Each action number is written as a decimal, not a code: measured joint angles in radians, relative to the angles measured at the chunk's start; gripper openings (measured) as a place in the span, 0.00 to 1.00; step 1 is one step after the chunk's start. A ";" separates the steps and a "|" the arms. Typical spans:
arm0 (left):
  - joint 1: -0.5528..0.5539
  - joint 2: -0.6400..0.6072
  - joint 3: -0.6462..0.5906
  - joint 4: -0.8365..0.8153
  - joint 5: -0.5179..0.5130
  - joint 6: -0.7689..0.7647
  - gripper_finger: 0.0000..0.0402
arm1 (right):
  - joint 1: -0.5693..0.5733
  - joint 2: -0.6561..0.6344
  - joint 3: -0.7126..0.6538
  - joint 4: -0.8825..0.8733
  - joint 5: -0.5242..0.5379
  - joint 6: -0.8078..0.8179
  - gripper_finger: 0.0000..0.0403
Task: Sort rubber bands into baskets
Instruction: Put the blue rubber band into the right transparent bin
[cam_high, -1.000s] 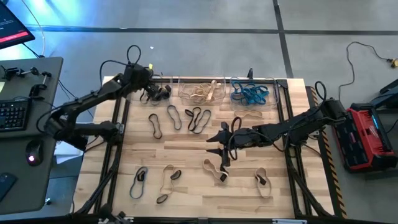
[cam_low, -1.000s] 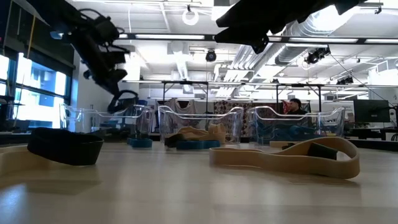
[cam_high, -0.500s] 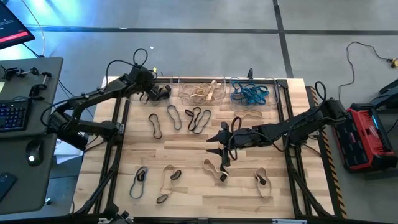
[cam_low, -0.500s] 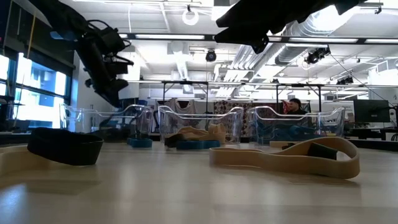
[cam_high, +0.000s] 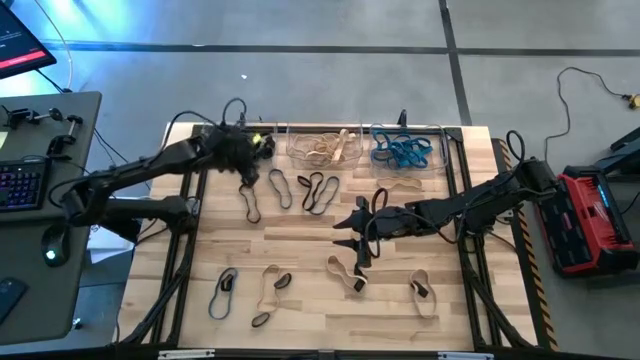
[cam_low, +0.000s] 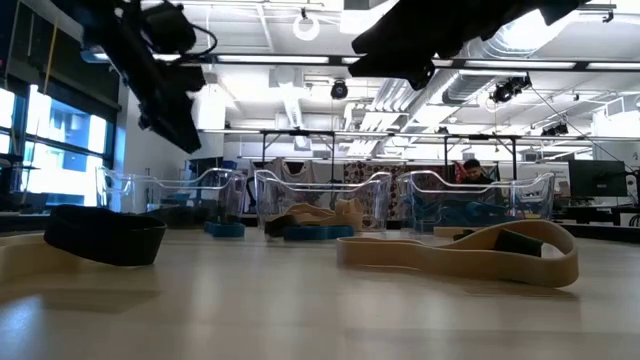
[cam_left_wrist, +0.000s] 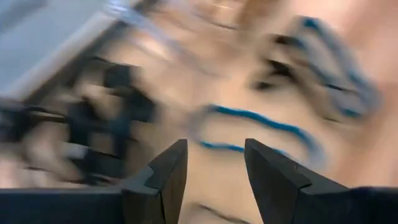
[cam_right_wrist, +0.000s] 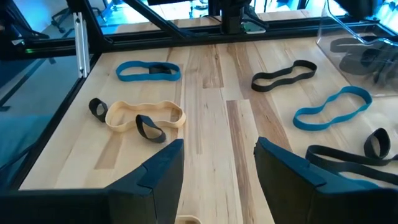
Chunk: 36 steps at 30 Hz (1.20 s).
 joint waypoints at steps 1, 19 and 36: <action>-0.034 -0.015 0.000 -0.022 0.032 -0.035 0.38 | 0.000 0.000 0.000 -0.002 0.000 -0.001 0.46; -0.837 -0.051 0.000 -0.245 0.101 -0.593 0.38 | 0.000 0.000 0.000 -0.031 0.000 -0.002 0.46; -1.251 0.184 -0.001 -0.325 -0.049 -0.692 0.38 | 0.000 0.000 0.000 -0.045 0.000 -0.002 0.46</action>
